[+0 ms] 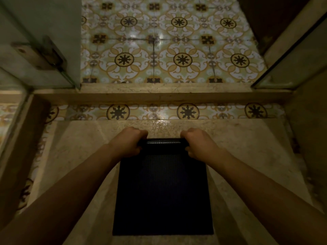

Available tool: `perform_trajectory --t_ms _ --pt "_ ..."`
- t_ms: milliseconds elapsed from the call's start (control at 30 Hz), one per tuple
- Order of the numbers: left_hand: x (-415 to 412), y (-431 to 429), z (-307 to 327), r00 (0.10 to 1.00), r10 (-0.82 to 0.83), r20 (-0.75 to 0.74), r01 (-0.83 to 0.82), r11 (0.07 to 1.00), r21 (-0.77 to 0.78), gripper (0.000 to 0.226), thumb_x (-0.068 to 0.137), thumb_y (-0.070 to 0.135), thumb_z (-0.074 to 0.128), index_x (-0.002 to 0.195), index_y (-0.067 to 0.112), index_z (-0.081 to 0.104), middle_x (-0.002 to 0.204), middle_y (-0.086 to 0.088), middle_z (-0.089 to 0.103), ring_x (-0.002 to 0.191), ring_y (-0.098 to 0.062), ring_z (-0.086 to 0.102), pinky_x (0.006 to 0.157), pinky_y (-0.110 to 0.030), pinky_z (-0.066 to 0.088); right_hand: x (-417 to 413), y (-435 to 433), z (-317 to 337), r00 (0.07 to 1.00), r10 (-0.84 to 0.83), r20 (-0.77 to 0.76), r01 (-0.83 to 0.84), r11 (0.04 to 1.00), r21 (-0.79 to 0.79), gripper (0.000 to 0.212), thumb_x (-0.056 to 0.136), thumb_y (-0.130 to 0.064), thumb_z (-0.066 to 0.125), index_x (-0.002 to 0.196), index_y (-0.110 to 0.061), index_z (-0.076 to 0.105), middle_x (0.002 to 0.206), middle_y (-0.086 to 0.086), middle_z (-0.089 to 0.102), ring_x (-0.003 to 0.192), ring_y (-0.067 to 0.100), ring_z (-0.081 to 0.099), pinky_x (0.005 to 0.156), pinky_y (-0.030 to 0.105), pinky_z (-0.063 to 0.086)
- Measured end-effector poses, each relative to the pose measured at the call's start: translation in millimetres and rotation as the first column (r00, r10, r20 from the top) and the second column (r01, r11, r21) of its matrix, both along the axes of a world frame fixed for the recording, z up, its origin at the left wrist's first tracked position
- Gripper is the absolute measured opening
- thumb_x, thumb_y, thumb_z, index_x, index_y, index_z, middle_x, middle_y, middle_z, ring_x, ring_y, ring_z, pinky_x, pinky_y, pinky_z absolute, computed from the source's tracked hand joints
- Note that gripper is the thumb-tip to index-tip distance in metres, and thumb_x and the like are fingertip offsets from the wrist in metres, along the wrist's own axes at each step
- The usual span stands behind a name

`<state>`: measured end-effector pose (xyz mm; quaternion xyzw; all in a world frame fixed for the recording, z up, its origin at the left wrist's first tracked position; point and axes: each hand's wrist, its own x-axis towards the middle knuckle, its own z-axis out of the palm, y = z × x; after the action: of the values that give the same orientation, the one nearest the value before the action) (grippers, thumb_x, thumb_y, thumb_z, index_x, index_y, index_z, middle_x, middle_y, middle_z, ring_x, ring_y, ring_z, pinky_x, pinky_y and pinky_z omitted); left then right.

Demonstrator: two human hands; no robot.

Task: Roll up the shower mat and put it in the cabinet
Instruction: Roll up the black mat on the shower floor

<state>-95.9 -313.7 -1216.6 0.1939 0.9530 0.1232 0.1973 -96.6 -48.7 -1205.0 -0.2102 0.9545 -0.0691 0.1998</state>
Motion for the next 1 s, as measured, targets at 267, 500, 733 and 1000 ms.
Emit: perform_trajectory --t_ms 267,500,733,1000 --pt "-4 -2 12 0.995 0.007 0.102 -0.005 1.000 -0.013 0.023 0.072 0.024 0.078 0.087 0.022 0.061 0.087 0.002 0.064 0.081 -0.015 0.055 0.064 -0.027 0.039 3 5 9 0.995 0.017 0.100 -0.013 0.999 -0.035 0.039 0.079 -0.013 0.068 0.118 -0.015 0.064 0.114 0.010 0.056 0.103 0.027 0.057 0.087 0.035 0.051" --pt "1 -3 10 0.991 -0.017 0.134 0.018 1.000 -0.002 0.029 0.070 0.022 0.078 0.079 0.027 0.051 0.083 0.004 0.060 0.077 -0.014 0.055 0.057 -0.023 0.036 4 2 11 0.994 -0.004 0.111 0.001 1.000 0.020 0.034 0.077 -0.012 0.072 0.111 -0.011 0.067 0.113 0.011 0.056 0.100 0.028 0.058 0.084 0.036 0.053" --pt "12 -3 7 0.996 0.046 0.077 -0.049 0.998 0.040 0.026 0.070 0.016 0.074 0.077 0.024 0.050 0.081 0.001 0.065 0.079 -0.020 0.061 0.063 -0.030 0.047 4 3 8 0.989 -0.038 0.140 0.039 0.999 -0.001 0.048 0.077 -0.011 0.072 0.124 -0.013 0.061 0.116 0.011 0.058 0.107 0.030 0.058 0.087 0.036 0.052" --pt "10 -7 9 0.988 0.057 0.140 -0.063 0.997 0.039 0.024 0.073 0.013 0.071 0.082 0.024 0.052 0.085 0.001 0.063 0.081 -0.018 0.058 0.064 -0.028 0.043 2 4 6 0.981 -0.040 0.190 0.038 0.999 0.014 0.031 0.075 -0.013 0.071 0.105 -0.017 0.068 0.102 0.008 0.064 0.094 0.025 0.062 0.072 0.030 0.051"
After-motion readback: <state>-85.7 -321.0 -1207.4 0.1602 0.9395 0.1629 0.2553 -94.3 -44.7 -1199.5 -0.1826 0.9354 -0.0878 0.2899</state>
